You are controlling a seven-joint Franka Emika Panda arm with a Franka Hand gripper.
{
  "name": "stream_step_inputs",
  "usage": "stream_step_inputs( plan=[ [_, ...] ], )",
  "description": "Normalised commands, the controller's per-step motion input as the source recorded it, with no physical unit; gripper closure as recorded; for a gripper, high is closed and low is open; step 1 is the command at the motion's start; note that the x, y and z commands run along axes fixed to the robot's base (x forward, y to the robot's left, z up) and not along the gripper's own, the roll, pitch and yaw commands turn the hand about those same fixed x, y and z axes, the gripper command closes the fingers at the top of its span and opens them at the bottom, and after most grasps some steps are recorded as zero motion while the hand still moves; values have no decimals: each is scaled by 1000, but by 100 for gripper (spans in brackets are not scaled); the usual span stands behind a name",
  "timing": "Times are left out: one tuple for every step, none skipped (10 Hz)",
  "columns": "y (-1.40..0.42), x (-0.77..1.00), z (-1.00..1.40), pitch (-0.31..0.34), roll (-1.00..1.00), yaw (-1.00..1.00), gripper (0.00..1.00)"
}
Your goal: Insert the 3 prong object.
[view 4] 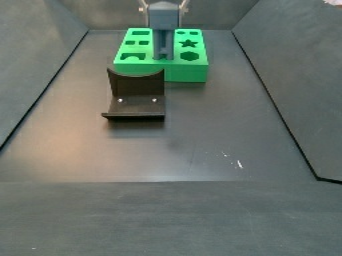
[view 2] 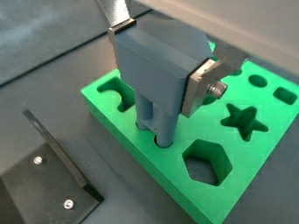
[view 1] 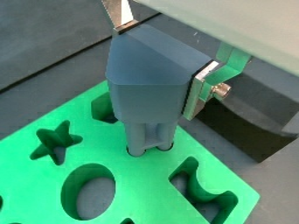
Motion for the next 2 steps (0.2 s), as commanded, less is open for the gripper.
stream_step_inputs(
  plan=[
    [77, 0, -106, 0, -91, 0, 100],
    [0, 0, 0, 0, 0, 0, 100]
  ],
)
